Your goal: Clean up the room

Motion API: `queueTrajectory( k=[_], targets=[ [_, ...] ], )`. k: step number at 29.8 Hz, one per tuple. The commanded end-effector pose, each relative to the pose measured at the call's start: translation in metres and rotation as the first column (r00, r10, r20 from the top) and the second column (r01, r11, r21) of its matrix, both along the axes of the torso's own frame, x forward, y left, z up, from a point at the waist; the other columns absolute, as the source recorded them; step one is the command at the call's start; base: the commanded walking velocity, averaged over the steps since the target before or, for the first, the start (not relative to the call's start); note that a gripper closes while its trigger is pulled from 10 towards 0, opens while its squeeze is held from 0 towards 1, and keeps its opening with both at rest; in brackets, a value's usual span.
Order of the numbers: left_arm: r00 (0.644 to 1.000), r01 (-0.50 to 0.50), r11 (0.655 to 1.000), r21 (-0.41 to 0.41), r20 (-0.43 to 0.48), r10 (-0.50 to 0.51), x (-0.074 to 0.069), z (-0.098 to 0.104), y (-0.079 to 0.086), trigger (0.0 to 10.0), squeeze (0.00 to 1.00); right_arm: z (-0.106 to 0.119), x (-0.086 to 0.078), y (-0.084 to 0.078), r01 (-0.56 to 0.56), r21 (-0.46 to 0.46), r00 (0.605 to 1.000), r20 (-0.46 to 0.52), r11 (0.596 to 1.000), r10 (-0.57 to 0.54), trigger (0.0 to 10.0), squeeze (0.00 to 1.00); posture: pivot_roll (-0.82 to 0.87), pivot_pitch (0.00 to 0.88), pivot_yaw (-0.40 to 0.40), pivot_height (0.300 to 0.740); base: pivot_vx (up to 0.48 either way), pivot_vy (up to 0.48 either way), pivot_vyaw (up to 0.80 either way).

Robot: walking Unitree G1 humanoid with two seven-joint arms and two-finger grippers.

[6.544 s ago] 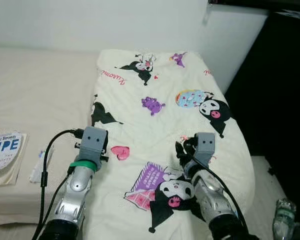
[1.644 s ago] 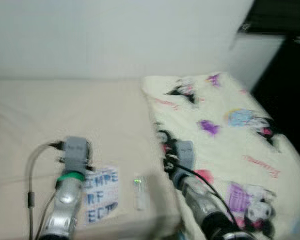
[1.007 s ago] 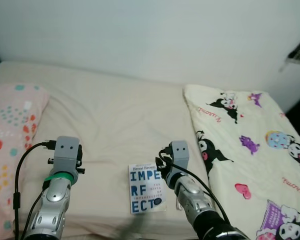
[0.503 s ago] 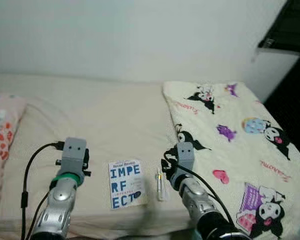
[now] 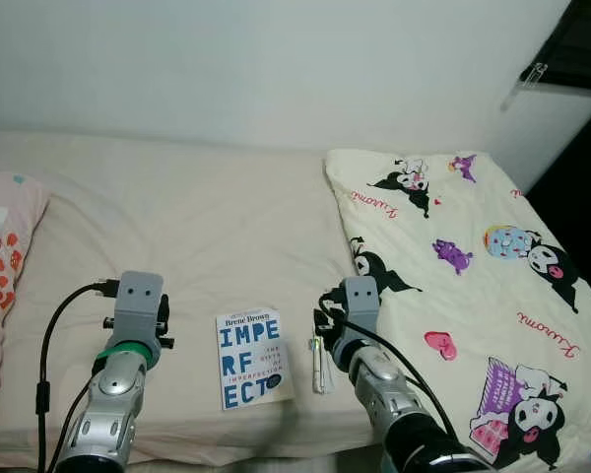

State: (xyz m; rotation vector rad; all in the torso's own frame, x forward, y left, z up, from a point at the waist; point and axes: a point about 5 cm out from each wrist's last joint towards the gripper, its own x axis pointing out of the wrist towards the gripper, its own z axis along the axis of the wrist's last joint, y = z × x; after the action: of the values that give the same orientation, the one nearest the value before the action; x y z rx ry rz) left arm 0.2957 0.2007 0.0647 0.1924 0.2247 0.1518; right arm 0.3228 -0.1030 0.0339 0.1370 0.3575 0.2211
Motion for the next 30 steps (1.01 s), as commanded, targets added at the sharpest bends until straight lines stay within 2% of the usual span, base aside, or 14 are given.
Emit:
queueTrajectory(
  k=[1,13,30],
  targets=[
    [0.999,0.041,0.999,0.009,-0.013,-0.041,-0.003,-0.004,-0.008,10.0,0.00,-0.001,0.000,-0.003,0.028,0.020,1.000,-0.007,0.999,-0.028,10.0,0.00,0.13,0.000,-0.060,0.740,0.000,0.000,0.00],
    [0.997,0.076,0.997,0.008,-0.019,-0.075,0.002,-0.004,-0.015,10.0,0.00,-0.002,0.000,-0.009,0.081,0.053,0.997,-0.016,0.995,-0.080,10.0,0.00,0.12,0.000,-0.038,0.736,0.000,0.000,0.00],
    [0.996,0.091,0.996,0.006,-0.028,-0.090,0.000,-0.007,-0.019,10.0,0.00,-0.003,-0.002,-0.012,0.081,0.084,0.997,-0.017,0.993,-0.080,10.0,0.00,0.11,0.000,-0.042,0.661,0.000,0.000,0.00]
  ],
)
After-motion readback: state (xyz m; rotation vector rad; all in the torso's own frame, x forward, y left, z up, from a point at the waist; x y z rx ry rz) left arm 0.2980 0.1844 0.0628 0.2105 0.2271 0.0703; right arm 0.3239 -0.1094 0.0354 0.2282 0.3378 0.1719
